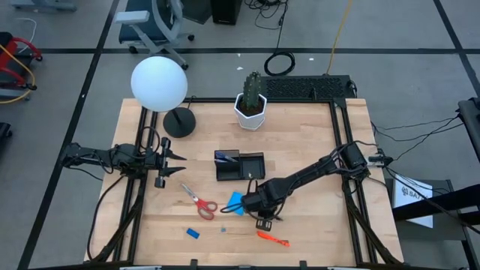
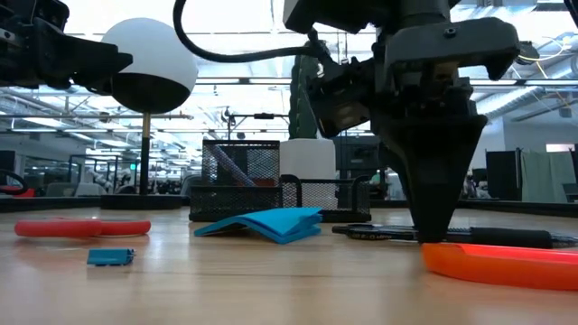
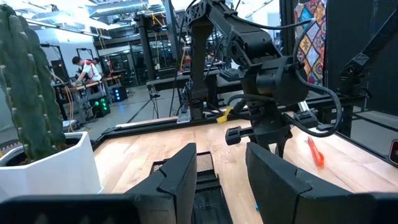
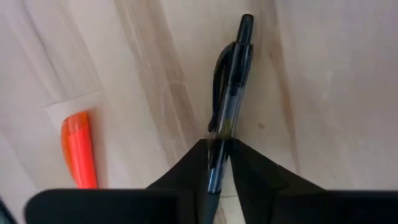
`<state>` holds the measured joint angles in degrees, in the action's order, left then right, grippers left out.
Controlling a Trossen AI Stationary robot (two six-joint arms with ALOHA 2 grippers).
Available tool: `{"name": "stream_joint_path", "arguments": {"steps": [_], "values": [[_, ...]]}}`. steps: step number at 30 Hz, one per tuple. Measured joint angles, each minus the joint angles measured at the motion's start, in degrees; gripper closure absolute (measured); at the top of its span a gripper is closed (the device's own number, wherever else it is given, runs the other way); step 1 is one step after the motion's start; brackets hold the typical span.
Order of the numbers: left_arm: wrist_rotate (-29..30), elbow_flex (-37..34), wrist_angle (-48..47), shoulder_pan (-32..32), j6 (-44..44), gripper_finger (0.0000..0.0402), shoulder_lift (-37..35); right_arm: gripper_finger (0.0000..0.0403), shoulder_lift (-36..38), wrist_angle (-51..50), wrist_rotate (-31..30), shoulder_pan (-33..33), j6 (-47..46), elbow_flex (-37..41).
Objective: Pick and place office supplies into organizer
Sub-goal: Put the black pen into the black desk organizer
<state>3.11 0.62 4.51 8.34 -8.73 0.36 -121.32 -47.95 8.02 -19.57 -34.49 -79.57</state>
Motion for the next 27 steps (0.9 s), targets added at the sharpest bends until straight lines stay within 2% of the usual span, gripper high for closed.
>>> {"name": "stream_joint_path", "arguments": {"steps": [5, 10, 17, 27], "values": [[-0.02, -0.01, 0.02, -0.02, 0.0, 0.0256, 0.0, 0.0369, 0.0, 1.93, -1.85, -0.62, -0.43, 0.13], [0.0, 0.0, 0.02, -0.02, 0.01, 0.0256, 0.02, 0.0367, 0.0, 1.07, -4.49, -1.08, -0.61, 0.17], [-0.01, -0.01, 0.01, -0.01, 0.0, 0.0256, 0.01, 0.0385, 0.0, 0.52, -4.79, -1.06, 0.5, 0.17], [0.0, 0.0, 0.02, -0.01, 0.0, 0.0256, 0.0, 0.0386, 1.98, 0.65, -4.77, -0.77, 2.21, 0.42]]}}
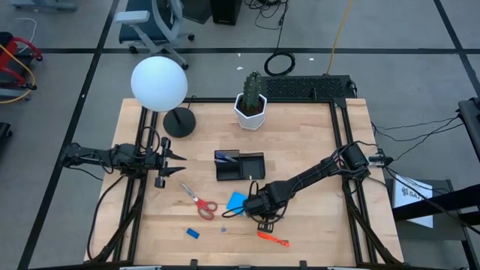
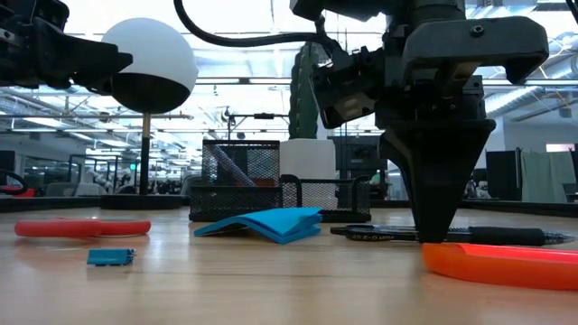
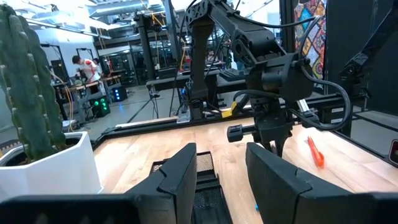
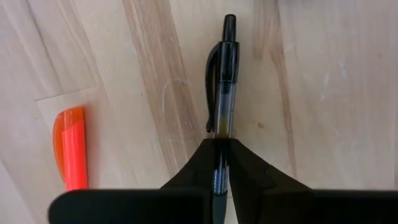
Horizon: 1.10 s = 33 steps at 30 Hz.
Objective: Pick and place office supplies into organizer
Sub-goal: Put the black pen into the black desk organizer
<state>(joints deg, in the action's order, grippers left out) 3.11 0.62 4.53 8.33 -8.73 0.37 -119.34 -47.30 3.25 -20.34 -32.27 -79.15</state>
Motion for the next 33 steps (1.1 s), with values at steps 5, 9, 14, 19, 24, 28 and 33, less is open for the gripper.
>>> {"name": "stream_joint_path", "arguments": {"steps": [5, 9, 14, 19, 24, 28, 33], "values": [[0.01, 0.0, -0.01, -0.01, 0.0, 0.0256, -0.01, 0.0386, 2.5, 0.01, -0.84, 0.09, 1.31, 0.15], [-0.01, 0.0, -0.01, -0.01, 0.0, 0.0256, 0.01, 0.0386, 4.84, 0.23, -1.29, 0.4, 2.32, 0.19], [-0.01, 0.0, -0.01, 0.01, 0.0, 0.0256, 0.01, 0.0386, 7.4, 0.42, -1.72, 1.28, 3.55, 0.48], [-0.01, 0.0, 0.01, -0.01, 0.02, 0.0256, -0.01, 0.0386, 9.32, 2.27, -1.45, 2.24, 5.05, 0.34], [0.01, -0.01, -0.02, -0.01, 0.01, 0.0256, 0.01, 0.0386, 10.11, 5.51, -3.24, 3.09, 8.45, 0.2], [0.01, 0.0, 0.01, 0.01, 0.0, 0.0256, 0.01, 0.0386, 9.97, 10.25, -3.57, 3.61, 11.03, 0.22], [0.01, -0.01, -0.02, -0.01, 0.0, 0.0256, 0.01, 0.0387, 10.08, 19.17, -3.39, 3.96, 14.76, 0.2]]}}
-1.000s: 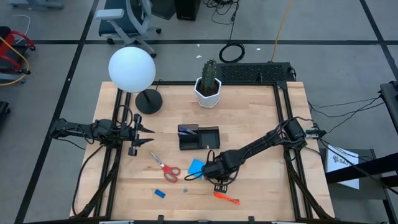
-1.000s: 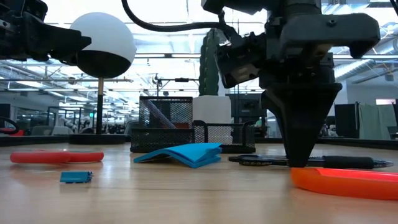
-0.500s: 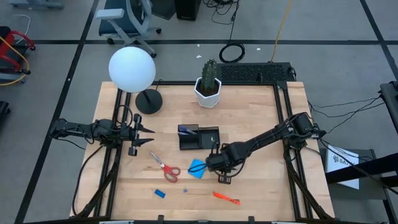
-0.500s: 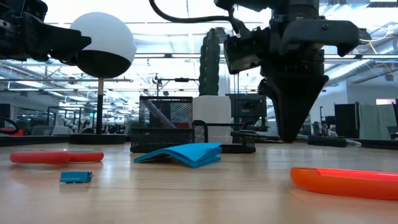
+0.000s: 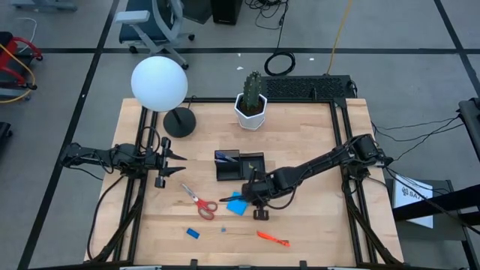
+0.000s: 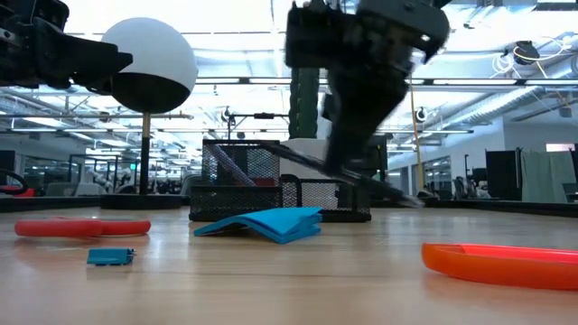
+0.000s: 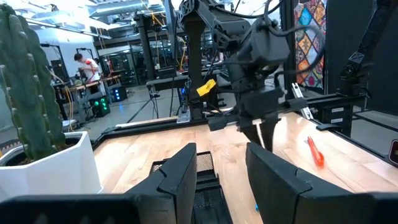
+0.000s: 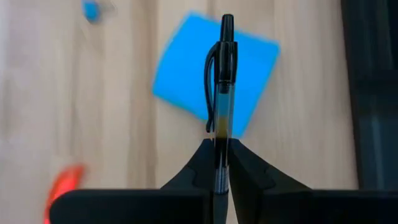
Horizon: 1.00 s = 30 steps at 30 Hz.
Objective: Pick and place office supplies into organizer
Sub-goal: Put the black pen into the black desk organizer
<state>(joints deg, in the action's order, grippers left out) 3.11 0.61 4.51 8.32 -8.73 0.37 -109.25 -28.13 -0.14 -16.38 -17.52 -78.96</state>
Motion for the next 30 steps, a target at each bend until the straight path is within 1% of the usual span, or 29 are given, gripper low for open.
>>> {"name": "stream_joint_path", "arguments": {"steps": [9, 14, 20, 30], "values": [[0.0, 0.0, 0.0, 0.0, 0.0, 0.0256, 0.0, 0.0387, 0.0, 12.02, -0.24, 1.05, 7.16, -0.07], [0.0, 0.0, 0.01, 0.01, 0.01, 0.0256, -0.01, 0.0387, 0.0, 15.2, -3.15, 2.62, 11.51, -0.07], [0.0, 0.0, 0.02, 0.01, 0.01, 0.0256, 0.0, 0.0387, 0.02, 22.5, -2.8, 5.24, 16.79, -0.11], [-0.01, 0.0, 0.01, 0.01, 0.0, 0.0256, 0.01, 0.0387, 0.55, 29.87, -2.54, 8.62, 23.11, -0.13]]}}
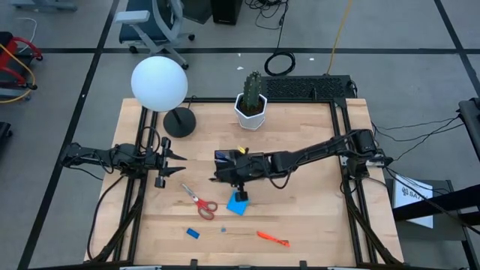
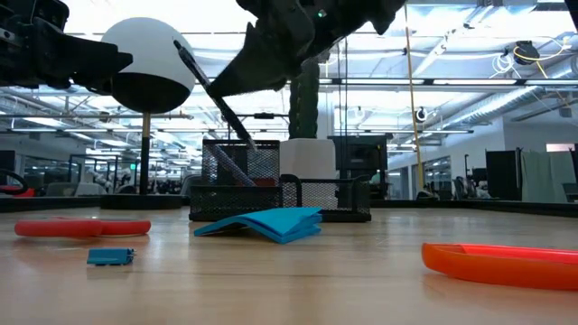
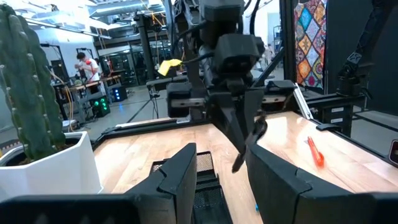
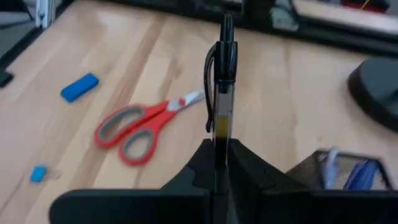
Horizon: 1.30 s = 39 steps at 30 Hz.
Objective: Pick and place office supplies into organizer
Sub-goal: Put the black pen into the black desk organizer
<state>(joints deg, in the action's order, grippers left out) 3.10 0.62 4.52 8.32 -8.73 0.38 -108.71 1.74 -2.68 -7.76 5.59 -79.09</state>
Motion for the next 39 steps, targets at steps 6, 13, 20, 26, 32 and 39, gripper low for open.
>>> {"name": "stream_joint_path", "arguments": {"steps": [6, 13, 20, 26, 32, 39], "values": [[0.01, 0.01, 0.01, -0.01, 0.02, 0.0256, -0.02, 0.0387, 0.27, 8.62, 2.76, 1.01, 1.54, 2.24], [0.01, 0.01, -0.03, -0.01, 0.0, 0.0256, 0.0, 0.0387, 5.12, 27.61, 2.79, 2.71, 2.17, 14.14], [-0.01, 0.01, 0.01, -0.01, 0.0, 0.0256, 0.0, 0.0387, 9.64, 52.6, -0.49, 4.71, 1.84, 28.5], [0.0, 0.01, 0.0, 0.01, 0.0, 0.0256, -0.02, 0.0387, 9.75, 64.31, -1.79, 7.82, -1.39, 35.6], [0.01, 0.01, 0.0, 0.0, 0.02, 0.0256, -0.01, 0.0387, 8.69, 65.03, -1.64, 9.25, -1.76, 35.74], [0.0, 0.01, 0.0, 0.0, 0.0, 0.0256, -0.02, 0.0387, 5.47, 67.04, -1.59, 10.41, -3.94, 35.74]]}}
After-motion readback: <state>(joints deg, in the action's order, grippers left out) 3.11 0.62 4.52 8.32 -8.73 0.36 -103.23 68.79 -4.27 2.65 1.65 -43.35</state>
